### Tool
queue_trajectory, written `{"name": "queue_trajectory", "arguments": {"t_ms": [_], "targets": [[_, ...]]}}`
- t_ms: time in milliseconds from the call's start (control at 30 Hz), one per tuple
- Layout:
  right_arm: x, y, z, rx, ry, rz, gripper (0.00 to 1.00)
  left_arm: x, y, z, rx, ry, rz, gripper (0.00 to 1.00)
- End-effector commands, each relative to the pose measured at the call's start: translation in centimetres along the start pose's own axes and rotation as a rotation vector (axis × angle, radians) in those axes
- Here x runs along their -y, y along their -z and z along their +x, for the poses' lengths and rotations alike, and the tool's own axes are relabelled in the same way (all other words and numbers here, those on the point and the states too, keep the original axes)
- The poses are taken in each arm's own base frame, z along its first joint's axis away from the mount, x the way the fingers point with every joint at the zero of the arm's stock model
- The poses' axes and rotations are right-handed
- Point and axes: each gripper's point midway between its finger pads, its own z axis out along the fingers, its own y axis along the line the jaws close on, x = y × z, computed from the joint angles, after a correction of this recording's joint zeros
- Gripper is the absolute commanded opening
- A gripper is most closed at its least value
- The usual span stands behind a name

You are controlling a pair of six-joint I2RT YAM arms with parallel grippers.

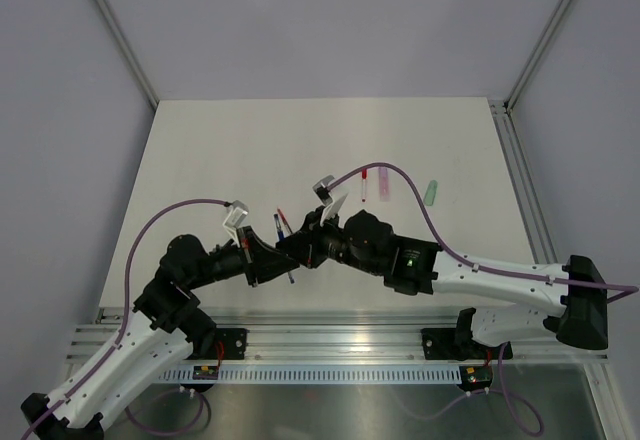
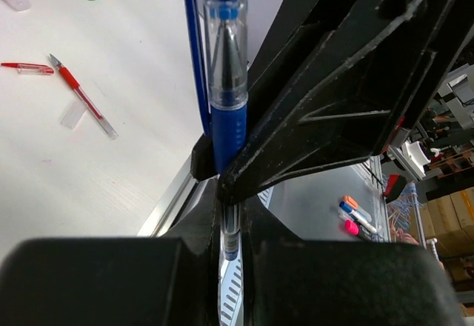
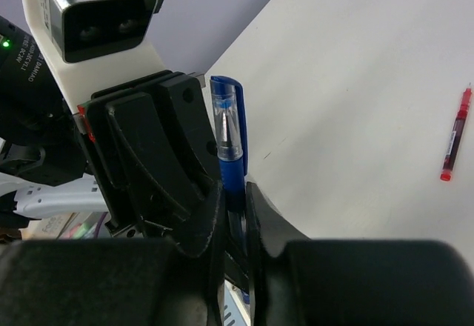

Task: Insert the pens into the pen caps
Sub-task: Place the pen at the center of the board.

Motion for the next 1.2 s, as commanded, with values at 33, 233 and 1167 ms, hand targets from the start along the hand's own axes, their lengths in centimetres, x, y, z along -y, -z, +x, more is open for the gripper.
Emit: {"name": "queue_trajectory", "arguments": {"t_ms": [33, 233, 1167], "targets": [[0.7, -0.3, -3.3, 0.082, -0.029, 0.033, 0.05, 0.7, 0.1, -0.3, 0.008, -0.031, 0.031, 0.05], [6.7, -0.8, -4.1, 0.055, -0.028, 0.178, 0.0, -0.5, 2.0, -0.3, -0.056, -0.092, -0.143, 0.71], [35.6, -9.0, 4.0, -0.45, -0.119, 0.871, 0.11, -0.7, 6.0, -3.3, 0.108, -0.249, -0.293, 0.99]]}}
